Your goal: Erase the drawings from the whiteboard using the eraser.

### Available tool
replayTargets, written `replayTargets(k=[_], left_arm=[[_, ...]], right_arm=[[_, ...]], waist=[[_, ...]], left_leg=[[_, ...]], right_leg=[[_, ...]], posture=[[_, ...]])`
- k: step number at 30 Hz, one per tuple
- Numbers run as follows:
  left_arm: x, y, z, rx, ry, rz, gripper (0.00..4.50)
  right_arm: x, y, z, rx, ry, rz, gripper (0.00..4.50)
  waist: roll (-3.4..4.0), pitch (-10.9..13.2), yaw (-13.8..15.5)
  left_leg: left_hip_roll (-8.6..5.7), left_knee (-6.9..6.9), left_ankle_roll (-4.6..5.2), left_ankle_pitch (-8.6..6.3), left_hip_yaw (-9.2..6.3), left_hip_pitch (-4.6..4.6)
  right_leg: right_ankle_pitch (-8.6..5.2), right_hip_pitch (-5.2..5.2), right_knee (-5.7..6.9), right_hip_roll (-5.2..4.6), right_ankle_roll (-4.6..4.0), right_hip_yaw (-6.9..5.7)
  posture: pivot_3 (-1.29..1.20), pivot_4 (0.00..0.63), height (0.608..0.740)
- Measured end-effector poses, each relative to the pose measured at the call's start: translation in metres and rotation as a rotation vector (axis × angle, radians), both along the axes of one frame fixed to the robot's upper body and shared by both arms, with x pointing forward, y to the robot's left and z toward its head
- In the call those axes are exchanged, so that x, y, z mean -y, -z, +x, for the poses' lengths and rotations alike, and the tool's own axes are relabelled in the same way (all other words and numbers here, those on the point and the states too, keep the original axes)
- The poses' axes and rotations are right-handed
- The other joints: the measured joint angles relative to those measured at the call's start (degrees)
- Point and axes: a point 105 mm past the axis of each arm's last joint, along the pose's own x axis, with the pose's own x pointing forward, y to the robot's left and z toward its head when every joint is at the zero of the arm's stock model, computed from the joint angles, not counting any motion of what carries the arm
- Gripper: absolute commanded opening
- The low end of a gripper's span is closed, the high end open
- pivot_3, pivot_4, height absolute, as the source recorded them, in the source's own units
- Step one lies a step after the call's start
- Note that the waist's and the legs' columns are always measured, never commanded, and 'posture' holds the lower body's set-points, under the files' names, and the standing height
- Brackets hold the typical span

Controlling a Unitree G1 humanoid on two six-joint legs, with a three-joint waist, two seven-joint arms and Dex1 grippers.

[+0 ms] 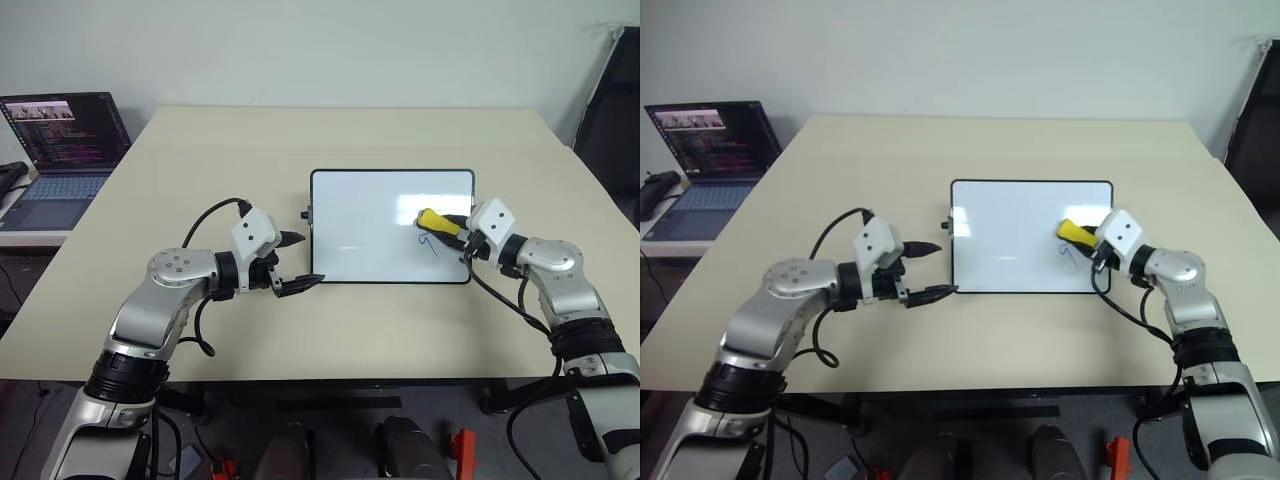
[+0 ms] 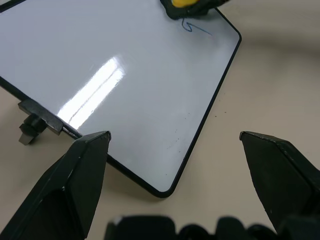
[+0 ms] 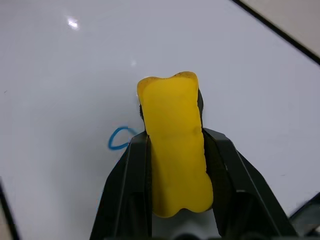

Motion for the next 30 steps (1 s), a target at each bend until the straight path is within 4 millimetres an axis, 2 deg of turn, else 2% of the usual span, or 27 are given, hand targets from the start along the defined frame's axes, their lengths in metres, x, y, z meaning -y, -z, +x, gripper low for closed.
replayTargets(k=[8, 11, 20, 22, 30], left_arm=[[0.000, 0.000, 0.000, 0.000, 0.001, 0.000, 4.50], [0.000, 0.000, 0.000, 0.000, 0.001, 0.000, 4.50], [0.000, 0.000, 0.000, 0.000, 0.005, 0.000, 4.50], [0.001, 0.000, 0.000, -0.002, 0.010, -0.002, 4.50], [0.010, 0.001, 0.001, -0.003, 0.035, -0.012, 4.50]], right_arm=[[-0.016, 0.044, -0.033, -0.135, -0.127, -0.071, 1.10], [-0.019, 0.051, -0.039, -0.155, -0.144, -0.078, 1.10], [-0.016, 0.034, -0.036, -0.155, -0.100, -0.059, 1.10], [-0.009, 0.025, -0.028, -0.108, -0.071, -0.075, 1.10], [0.022, 0.017, -0.012, 0.010, 0.039, -0.153, 1.10]], waist=[[-0.06, 0.0, -0.4], [-0.06, 0.0, -0.4], [-0.05, 0.0, -0.3], [-0.05, 0.0, -0.3], [-0.09, 0.0, -0.1]], left_leg=[[0.09, -0.02, 0.00, 0.00, 0.07, 0.36], [0.10, -0.01, -0.01, 0.00, 0.08, 0.36], [0.11, -0.08, -0.02, -0.01, 0.04, 0.07], [0.11, -0.09, -0.02, -0.01, 0.05, 0.05], [0.10, 0.03, 0.03, 0.02, 0.08, 0.22]], right_leg=[[-0.07, 0.21, 0.11, 0.09, -0.11, 0.12], [-0.11, 0.20, 0.12, 0.11, -0.20, 0.14], [-0.06, -0.08, 0.07, 0.10, -0.10, 0.10], [-0.06, -0.08, 0.04, 0.10, -0.10, 0.10], [-0.14, 0.20, -0.04, 0.02, -0.27, 0.15]], posture=[[0.00, 0.150, 0.740], [0.00, 0.150, 0.740], [0.00, 0.150, 0.740], [0.00, 0.150, 0.740], [0.00, 0.150, 0.740]])
